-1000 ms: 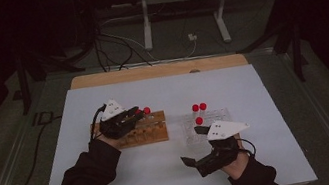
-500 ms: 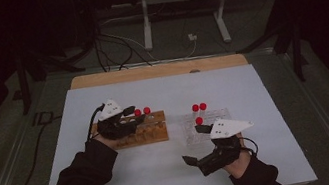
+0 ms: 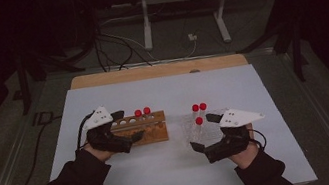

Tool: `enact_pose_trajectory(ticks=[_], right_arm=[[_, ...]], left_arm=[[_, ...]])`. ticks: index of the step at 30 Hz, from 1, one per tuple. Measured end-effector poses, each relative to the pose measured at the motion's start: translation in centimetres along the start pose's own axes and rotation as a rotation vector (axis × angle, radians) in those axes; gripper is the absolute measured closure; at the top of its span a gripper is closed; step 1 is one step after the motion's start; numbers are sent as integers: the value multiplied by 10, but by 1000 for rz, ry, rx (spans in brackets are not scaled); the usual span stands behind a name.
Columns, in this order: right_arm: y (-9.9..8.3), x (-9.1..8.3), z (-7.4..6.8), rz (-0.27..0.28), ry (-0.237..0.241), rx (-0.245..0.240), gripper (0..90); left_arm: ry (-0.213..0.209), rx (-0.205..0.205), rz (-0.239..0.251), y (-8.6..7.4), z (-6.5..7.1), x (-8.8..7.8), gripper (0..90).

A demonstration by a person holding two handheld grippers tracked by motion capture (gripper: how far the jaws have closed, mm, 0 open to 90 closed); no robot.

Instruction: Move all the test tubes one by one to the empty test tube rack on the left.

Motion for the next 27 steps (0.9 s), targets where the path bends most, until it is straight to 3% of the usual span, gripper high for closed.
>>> enact_pose_trajectory(ticks=[4, 17, 22, 23, 27], right_arm=[[-2, 0, 10, -4, -57, -10, 0], [-30, 10, 34, -110, -174, 8, 81], [-41, 15, 37, -175, -199, 4, 176], [-43, 16, 37, -187, -203, 4, 232], [-47, 20, 39, -200, -214, 2, 343]], left_arm=[[-42, -4, 22, -2, 10, -12, 12], [-73, -8, 33, -22, 34, -30, 12], [-78, -3, 33, -24, 35, -33, 12], [-74, -4, 32, -24, 35, -33, 12], [-75, -6, 25, -27, 34, -33, 12]])
Point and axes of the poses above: each handheld gripper's, and its own axes: x roughly forward along the jaws, y roughly out of its top, z roughly to its right, the point moved 4 cm from there along x, roughly forward along the jaws, and after that the axes turned 15 degrees about z, right-handed, at the moved point
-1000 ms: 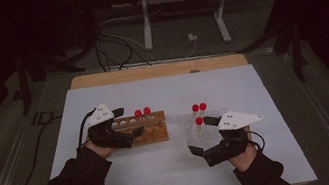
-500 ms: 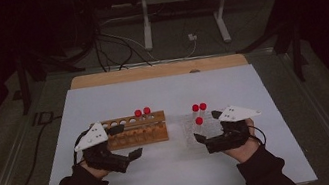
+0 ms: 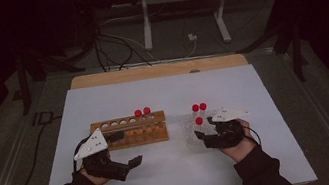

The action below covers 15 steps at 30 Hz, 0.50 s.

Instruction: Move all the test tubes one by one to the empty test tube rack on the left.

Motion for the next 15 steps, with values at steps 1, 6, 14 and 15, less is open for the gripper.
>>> enact_pose_trajectory(ticks=[1, 6, 14, 15], right_arm=[[0, 1, 0, -1, -3, 0, 359], [-4, 5, 3, -25, -11, -18, 493], [-3, 9, 1, -27, 27, -47, 637], [-3, 10, 1, -27, 29, -49, 652]], left_arm=[[2, -2, 1, -1, 0, 0, 12], [-2, -8, -11, -4, 0, 2, 12], [-3, -13, -19, -7, -2, 3, 12], [0, -10, -19, -7, -2, 3, 12]])
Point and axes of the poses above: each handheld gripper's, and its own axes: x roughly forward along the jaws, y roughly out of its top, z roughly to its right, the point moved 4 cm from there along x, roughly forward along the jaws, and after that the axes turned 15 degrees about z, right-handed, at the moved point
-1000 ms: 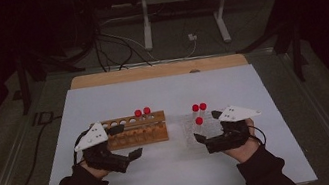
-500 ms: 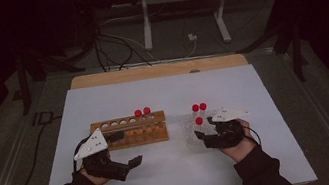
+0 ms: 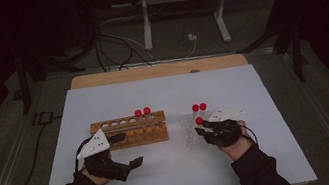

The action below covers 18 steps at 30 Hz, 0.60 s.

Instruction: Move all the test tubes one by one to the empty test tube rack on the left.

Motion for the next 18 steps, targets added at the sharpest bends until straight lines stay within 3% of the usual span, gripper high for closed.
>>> enact_pose_trajectory(ticks=[6, 18], right_arm=[[-3, 5, 1, -22, -5, -10, 728], [2, 1, -1, -19, -2, -5, 747]], left_arm=[[-3, 2, -1, 0, 1, 0, 12], [-6, -3, 2, 1, 1, 0, 13]])
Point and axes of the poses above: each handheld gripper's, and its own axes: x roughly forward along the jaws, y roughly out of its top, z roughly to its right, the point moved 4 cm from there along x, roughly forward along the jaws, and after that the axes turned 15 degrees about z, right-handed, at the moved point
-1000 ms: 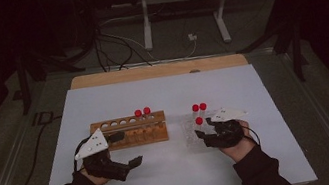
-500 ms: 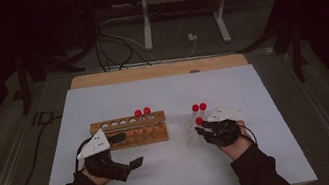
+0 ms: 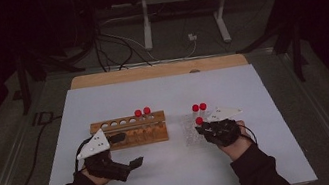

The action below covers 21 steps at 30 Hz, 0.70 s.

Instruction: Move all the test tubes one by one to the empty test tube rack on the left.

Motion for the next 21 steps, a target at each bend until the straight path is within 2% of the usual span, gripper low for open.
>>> enact_pose_trajectory(ticks=[21], right_arm=[[35, -31, -5, 107, -11, -33, 747]], left_arm=[[-11, -4, -6, 1, 0, 0, 13]])
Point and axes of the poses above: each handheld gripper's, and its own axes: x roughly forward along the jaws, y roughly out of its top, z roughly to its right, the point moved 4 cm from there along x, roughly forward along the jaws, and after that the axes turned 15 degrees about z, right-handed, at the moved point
